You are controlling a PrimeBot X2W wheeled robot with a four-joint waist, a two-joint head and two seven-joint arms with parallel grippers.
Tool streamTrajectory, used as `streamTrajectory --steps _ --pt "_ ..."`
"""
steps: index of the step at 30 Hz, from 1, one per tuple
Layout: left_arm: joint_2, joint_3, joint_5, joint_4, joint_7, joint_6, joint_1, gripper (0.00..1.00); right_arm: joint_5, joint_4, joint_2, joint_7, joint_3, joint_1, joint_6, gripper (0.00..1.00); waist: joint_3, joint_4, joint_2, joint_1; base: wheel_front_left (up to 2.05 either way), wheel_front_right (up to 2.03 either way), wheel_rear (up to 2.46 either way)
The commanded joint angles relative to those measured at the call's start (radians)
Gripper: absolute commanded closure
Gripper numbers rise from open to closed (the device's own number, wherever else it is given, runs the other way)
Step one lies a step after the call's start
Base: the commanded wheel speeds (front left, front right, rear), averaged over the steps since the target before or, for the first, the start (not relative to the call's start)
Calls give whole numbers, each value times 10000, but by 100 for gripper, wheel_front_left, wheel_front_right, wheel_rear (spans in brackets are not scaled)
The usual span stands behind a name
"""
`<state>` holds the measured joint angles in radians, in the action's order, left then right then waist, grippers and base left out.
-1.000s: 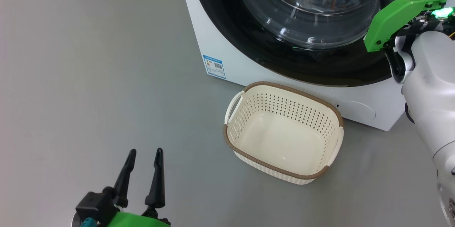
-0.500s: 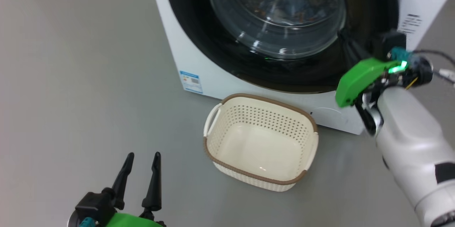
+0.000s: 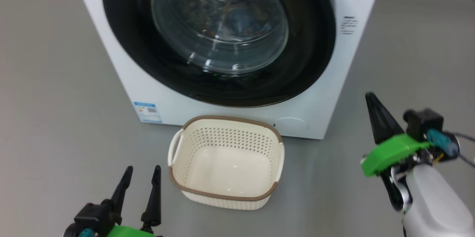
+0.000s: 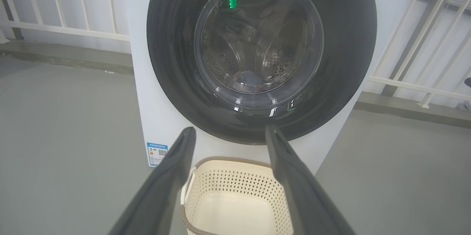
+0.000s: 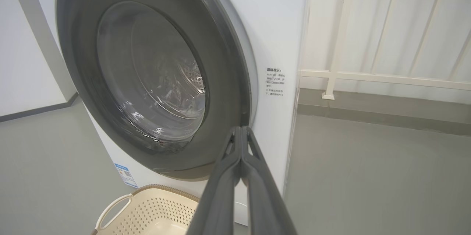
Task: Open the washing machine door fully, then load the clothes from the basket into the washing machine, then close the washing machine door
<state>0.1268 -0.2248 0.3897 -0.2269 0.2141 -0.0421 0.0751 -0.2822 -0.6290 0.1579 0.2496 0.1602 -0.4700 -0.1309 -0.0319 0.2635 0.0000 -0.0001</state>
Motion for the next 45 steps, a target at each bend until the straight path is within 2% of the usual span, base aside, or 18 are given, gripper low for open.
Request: streamTrajectory --steps 1,2,4,6,15,29,39,45 --pt "213 346 -38 272 -26 79 80 0 135 605 -158 119 -105 414 2 72 492 -796 0 1 0 0 0" --pt "228 361 -24 305 -37 107 26 0 210 885 -196 119 -248 712 2 60 529 -931 0 1 0 0 0" --pt "253 366 -2 387 -79 146 -63 0 354 1331 -251 70 -578 1232 2 51 550 -1174 0 1 0 0 0" --pt "272 355 4 470 -124 183 -116 0 482 1766 -314 -44 -862 1644 2 0 541 -1372 0 1 0 0 0" --pt "330 384 25 587 -130 360 -187 0 865 3522 -617 -867 -1578 3054 2 0 488 -1947 0 1 0 0 0" --pt "498 467 90 468 -44 510 -278 0 1089 5960 -1014 -1746 -2262 5215 2 0 580 -2413 0 1 0 0 0" --pt "564 497 111 554 9 664 -366 0 837 7079 -1073 -2111 -2417 6052 2 0 551 -2578 0 1 0 0 0" --pt "578 479 113 575 50 725 -366 0 689 7109 -1075 -2112 -2467 6107 2 0 543 -2505 0 1 0 0 0"
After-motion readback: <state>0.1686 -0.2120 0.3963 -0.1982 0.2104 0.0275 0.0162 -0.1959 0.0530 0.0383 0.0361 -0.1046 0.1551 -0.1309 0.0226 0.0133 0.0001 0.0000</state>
